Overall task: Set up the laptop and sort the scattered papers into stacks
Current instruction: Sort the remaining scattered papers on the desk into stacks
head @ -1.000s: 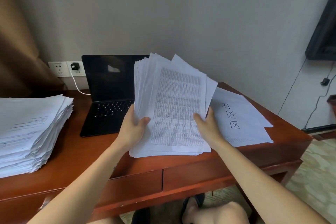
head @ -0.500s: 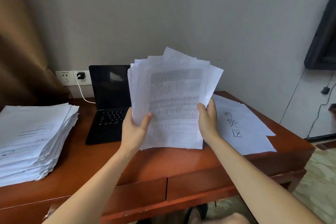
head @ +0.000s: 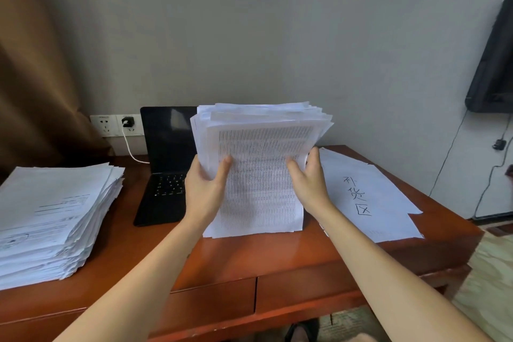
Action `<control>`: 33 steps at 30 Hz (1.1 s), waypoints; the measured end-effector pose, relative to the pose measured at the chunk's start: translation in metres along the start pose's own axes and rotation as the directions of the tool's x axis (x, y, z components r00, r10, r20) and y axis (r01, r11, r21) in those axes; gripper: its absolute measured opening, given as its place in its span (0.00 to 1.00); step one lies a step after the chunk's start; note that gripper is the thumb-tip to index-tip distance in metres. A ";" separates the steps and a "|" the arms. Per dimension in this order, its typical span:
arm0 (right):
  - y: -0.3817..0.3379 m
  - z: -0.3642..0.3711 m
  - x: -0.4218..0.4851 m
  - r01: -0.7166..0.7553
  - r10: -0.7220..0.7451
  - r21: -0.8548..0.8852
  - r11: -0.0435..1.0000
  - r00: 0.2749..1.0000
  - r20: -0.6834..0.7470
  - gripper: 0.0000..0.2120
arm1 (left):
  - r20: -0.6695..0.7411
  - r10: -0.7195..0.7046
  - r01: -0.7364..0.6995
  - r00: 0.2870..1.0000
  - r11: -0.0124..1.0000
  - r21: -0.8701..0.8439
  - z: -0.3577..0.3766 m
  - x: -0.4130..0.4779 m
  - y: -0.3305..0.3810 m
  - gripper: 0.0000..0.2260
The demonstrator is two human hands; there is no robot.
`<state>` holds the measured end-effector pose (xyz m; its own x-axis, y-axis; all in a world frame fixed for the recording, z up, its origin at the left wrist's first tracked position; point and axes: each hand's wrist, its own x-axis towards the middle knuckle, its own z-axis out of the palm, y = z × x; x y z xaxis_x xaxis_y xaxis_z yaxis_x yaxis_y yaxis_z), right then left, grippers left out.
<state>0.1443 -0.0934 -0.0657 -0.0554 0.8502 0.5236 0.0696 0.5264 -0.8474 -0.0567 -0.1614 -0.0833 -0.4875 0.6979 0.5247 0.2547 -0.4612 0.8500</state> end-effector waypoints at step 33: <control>0.053 -0.050 -0.031 -0.188 0.188 0.003 0.982 0.980 0.063 0.11 | 0.372 -0.225 0.177 0.901 0.971 0.158 0.024 -0.029 -0.052 0.24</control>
<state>0.1993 -0.0915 -0.1226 -0.1036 0.9316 0.3484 0.0762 0.3567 -0.9311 -0.0353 -0.1442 -0.1412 -0.1857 0.9359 0.2993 0.2935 -0.2379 0.9259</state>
